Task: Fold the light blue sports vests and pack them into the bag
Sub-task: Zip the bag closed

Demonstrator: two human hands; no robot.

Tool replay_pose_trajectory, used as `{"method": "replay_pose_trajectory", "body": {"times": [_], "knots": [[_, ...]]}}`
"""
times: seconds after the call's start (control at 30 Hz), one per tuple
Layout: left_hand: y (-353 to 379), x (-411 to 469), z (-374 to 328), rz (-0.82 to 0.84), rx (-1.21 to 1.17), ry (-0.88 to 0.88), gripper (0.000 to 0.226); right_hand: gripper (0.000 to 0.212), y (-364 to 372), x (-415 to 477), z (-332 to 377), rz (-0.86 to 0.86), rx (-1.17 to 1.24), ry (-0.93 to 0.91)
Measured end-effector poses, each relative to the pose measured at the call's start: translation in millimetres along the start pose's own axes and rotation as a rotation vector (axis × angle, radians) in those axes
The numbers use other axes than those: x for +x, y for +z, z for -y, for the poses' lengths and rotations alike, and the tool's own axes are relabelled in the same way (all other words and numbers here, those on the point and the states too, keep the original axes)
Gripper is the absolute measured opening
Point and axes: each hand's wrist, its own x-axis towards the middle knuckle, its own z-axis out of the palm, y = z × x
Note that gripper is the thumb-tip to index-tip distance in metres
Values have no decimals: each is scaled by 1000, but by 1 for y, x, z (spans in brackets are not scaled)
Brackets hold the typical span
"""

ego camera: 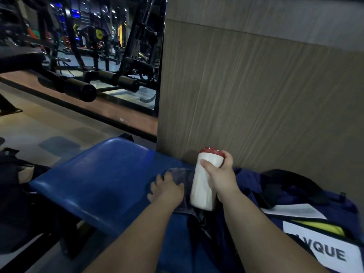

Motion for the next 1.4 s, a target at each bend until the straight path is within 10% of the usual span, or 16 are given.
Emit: {"method": "replay_pose_trajectory", "body": {"times": [0.47, 0.67, 1.03, 1.4], "knots": [[-10, 15, 7, 269, -483, -102, 50, 78, 1, 17, 3, -36, -202, -14], [-37, 5, -10, 101, -859, 14, 27, 77, 7, 10, 7, 23, -268, 63], [-51, -25, -31, -27, -968, 211, 30, 72, 4, -31, 19, 283, -896, 59], [-12, -47, -48, 288, -870, 273, 26, 64, -26, -30, 19, 502, -1242, 50]]}}
